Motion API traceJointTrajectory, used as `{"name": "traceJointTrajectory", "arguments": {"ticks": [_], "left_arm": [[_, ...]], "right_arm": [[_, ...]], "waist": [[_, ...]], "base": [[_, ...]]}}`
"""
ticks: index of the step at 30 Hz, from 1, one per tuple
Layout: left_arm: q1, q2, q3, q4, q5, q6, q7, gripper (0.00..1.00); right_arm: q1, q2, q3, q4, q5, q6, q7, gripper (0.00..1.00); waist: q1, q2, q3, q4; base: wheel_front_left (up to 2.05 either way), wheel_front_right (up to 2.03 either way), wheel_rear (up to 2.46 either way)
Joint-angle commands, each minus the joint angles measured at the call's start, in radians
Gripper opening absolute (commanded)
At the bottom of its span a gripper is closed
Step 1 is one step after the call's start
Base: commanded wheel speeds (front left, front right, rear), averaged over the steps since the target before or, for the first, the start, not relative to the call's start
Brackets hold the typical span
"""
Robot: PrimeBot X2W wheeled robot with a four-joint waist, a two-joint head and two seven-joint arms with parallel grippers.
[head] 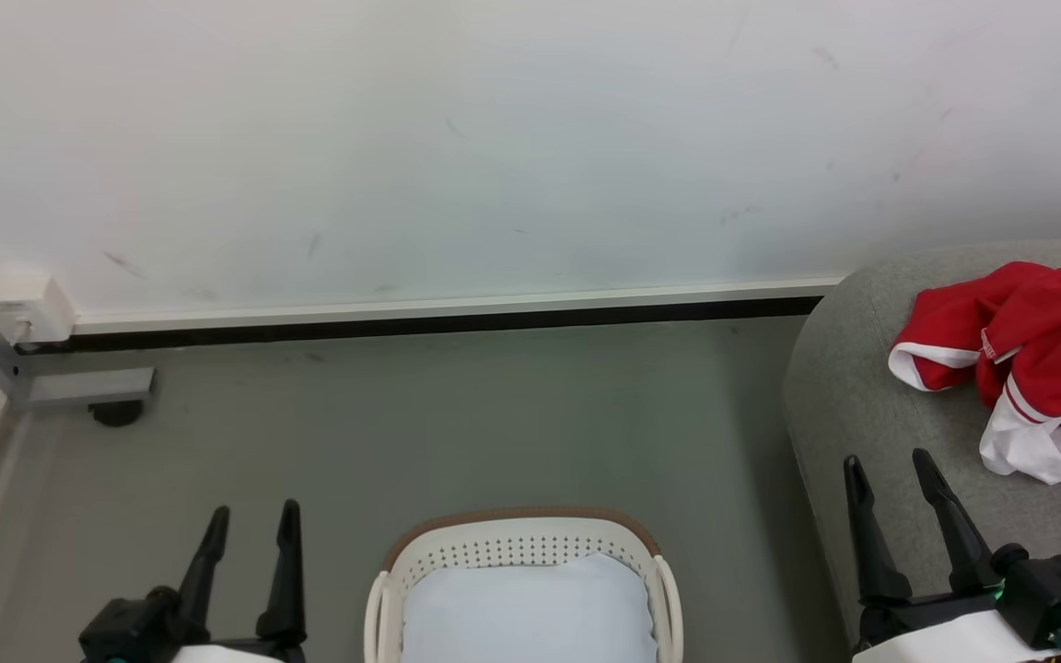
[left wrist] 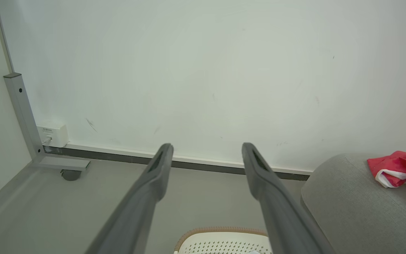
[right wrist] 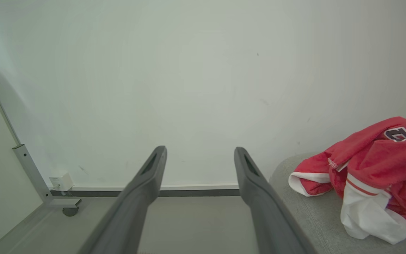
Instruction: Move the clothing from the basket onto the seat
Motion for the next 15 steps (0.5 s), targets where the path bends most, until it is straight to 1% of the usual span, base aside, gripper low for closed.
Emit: {"name": "traceJointTrajectory", "arguments": {"ticks": [1, 14, 15], "left_arm": [[-0.008, 0.002, -0.001, 0.004, -0.001, -0.002, -0.001, 1.00], [-0.007, 0.001, -0.010, 0.012, -0.020, -0.003, -0.001, 1.00], [-0.002, -0.001, -0.012, 0.014, -0.007, 0.000, 0.000, 0.00]], "right_arm": [[-0.015, 0.001, 0.002, 0.005, -0.001, -0.002, -0.003, 1.00], [-0.019, 0.004, 0.016, 0.016, 0.008, -0.002, -0.003, 1.00], [-0.009, 0.003, 0.017, 0.015, 0.002, 0.000, 0.000, 0.00]], "waist": [[0.0000, 0.0000, 0.000, 0.000], [0.0000, 0.0000, -0.001, -0.001], [0.0000, 0.0000, -0.001, -0.001]], "base": [[0.00, 0.00, 0.00], [0.00, 0.00, 0.00], [0.00, 0.00, 0.00]]}}
